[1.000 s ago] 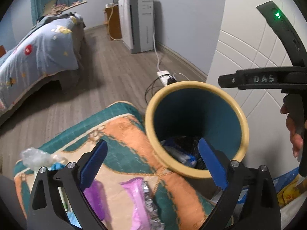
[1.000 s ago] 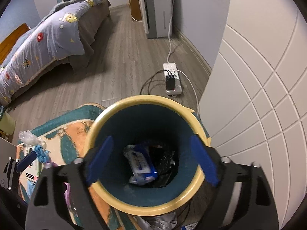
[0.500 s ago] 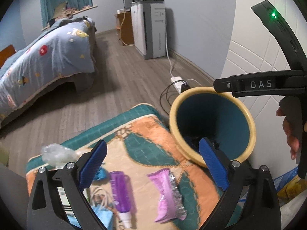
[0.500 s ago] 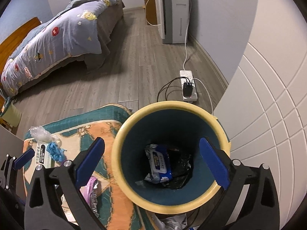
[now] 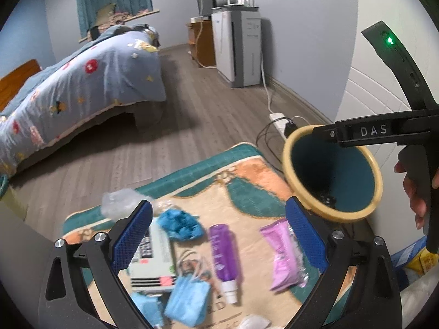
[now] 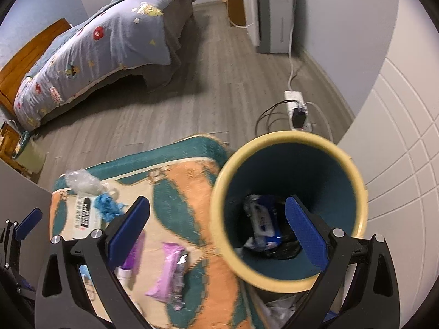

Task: Collect trash
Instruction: 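Move both tools back over the cushion toward the pink wrapper and medicine box, then grasp the pink wrapper with the right tool while the left tool grasps the COLTALIN box, then drop the pink wrapper and COLTALIN box into the bin by opening both tools, then move both tools back toward the remaining trash on the cushion, then grasp the purple spray bottle with the right tool while the left tool grasps a blue mask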

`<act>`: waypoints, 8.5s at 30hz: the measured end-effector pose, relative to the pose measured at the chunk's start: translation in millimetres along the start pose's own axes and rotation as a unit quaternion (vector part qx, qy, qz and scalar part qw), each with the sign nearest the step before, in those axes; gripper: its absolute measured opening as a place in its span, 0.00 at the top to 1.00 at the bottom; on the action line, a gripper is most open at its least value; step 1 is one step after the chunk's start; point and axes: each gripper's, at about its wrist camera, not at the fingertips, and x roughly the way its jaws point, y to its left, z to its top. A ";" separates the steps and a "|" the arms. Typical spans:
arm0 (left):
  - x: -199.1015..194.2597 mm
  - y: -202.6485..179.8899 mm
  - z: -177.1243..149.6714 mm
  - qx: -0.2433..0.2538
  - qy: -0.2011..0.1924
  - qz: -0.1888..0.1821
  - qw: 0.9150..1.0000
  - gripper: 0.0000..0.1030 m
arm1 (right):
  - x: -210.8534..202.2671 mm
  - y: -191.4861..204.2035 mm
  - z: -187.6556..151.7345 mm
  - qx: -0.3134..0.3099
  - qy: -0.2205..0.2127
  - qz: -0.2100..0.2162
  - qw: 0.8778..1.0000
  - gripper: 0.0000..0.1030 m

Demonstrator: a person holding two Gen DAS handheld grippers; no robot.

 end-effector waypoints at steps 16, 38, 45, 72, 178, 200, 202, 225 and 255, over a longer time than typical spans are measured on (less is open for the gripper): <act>-22.1 70.5 -30.3 -0.035 0.004 0.037 0.999 0.06 | 19.3 72.2 -15.1 -0.047 0.029 0.007 0.998 0.06; 30.7 147.3 -83.3 -0.140 0.116 0.083 0.980 0.06 | 73.7 75.5 -65.2 -0.027 0.130 -0.017 0.991 0.06; 59.8 124.5 -78.8 -0.088 0.137 0.094 0.982 0.06 | 82.9 52.8 -70.9 -0.013 0.147 -0.022 0.989 0.06; 132.1 93.6 -85.0 -0.065 0.193 0.100 0.974 0.09 | 114.4 53.2 -90.3 -0.066 0.194 -0.032 0.978 0.39; 37.4 -34.3 21.3 0.005 0.022 -0.054 0.998 0.07 | -13.1 -45.4 7.2 -0.010 -0.049 -0.079 0.996 0.06; 1.1 100.1 -16.8 -0.079 0.025 0.032 0.996 0.07 | -18.8 97.3 -9.4 -0.122 -0.090 -0.046 0.987 0.06; -1.9 108.1 -20.6 -0.084 0.025 0.035 0.995 0.07 | -18.8 105.5 -10.2 -0.129 -0.092 -0.046 0.986 0.06; -10.5 176.3 -68.9 -0.130 0.050 0.062 0.988 0.07 | 29.3 174.0 -32.6 -0.168 -0.045 -0.059 0.983 0.06; 52.6 126.0 -145.4 -0.056 0.239 -0.047 0.968 0.75 | 139.7 171.0 -92.1 -0.111 0.203 -0.006 0.973 0.66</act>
